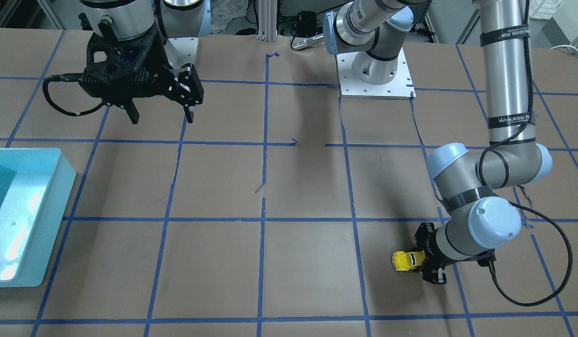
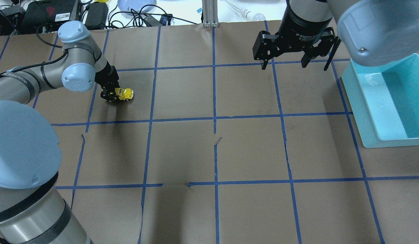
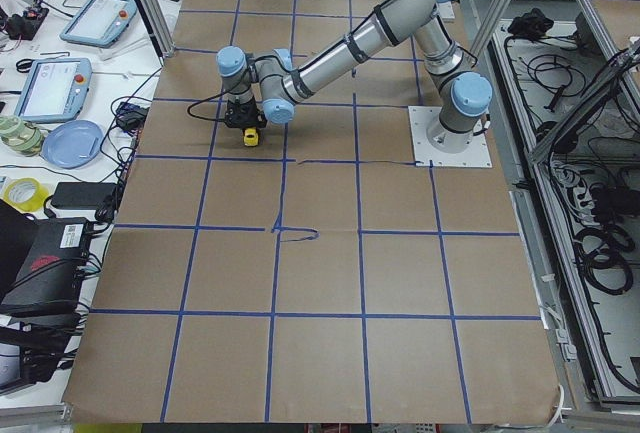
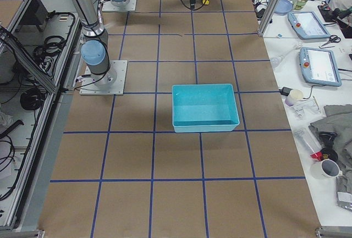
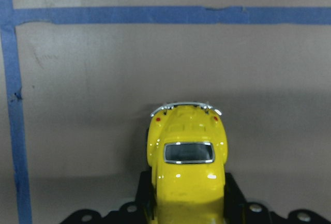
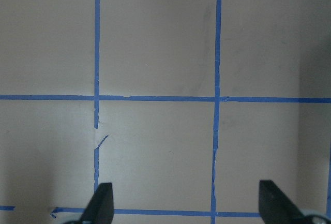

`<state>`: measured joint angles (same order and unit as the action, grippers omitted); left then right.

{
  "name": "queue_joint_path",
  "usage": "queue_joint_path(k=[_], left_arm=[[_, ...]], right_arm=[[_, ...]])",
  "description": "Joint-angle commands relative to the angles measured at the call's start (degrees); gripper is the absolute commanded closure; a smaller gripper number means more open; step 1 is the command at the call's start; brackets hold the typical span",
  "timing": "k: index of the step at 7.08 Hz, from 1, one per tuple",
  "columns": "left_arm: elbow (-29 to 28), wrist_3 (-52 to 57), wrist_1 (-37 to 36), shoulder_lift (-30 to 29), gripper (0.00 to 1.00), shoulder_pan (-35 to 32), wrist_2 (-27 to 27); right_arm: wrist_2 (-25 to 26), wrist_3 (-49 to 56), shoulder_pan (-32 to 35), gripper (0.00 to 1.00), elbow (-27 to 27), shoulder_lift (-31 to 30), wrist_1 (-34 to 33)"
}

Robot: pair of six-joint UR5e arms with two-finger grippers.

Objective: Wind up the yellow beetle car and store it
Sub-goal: 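Open the left gripper to release the car and lift away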

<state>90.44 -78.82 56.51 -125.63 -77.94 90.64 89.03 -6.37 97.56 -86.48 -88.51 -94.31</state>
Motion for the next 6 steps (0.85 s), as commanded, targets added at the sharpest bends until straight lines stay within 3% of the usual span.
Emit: queue_joint_path(k=[1,2,3,4,5,6], left_arm=[[0.2,1.4,-0.1,-0.1,0.92,1.2,0.1],[0.3,1.4,-0.1,-0.1,0.90,1.4,0.1],[0.2,1.2,-0.1,-0.1,0.77,1.4,0.0],[0.1,0.0,-0.3,-0.1,0.30,1.3,-0.1],[0.3,0.4,-0.5,0.5,0.11,1.3,0.1],[0.1,0.7,0.3,0.9,0.00,1.3,0.6]], right_arm=[[0.0,0.0,0.0,0.00,0.0,0.0,0.0],[0.0,0.0,0.0,0.00,0.0,0.0,0.0],[0.0,0.0,0.0,0.00,-0.1,0.0,0.0],[0.0,0.0,0.0,0.00,0.0,0.0,0.0],[0.0,0.0,0.0,0.00,-0.1,0.0,0.0],[0.0,0.0,0.0,0.00,-0.1,0.0,0.0]])
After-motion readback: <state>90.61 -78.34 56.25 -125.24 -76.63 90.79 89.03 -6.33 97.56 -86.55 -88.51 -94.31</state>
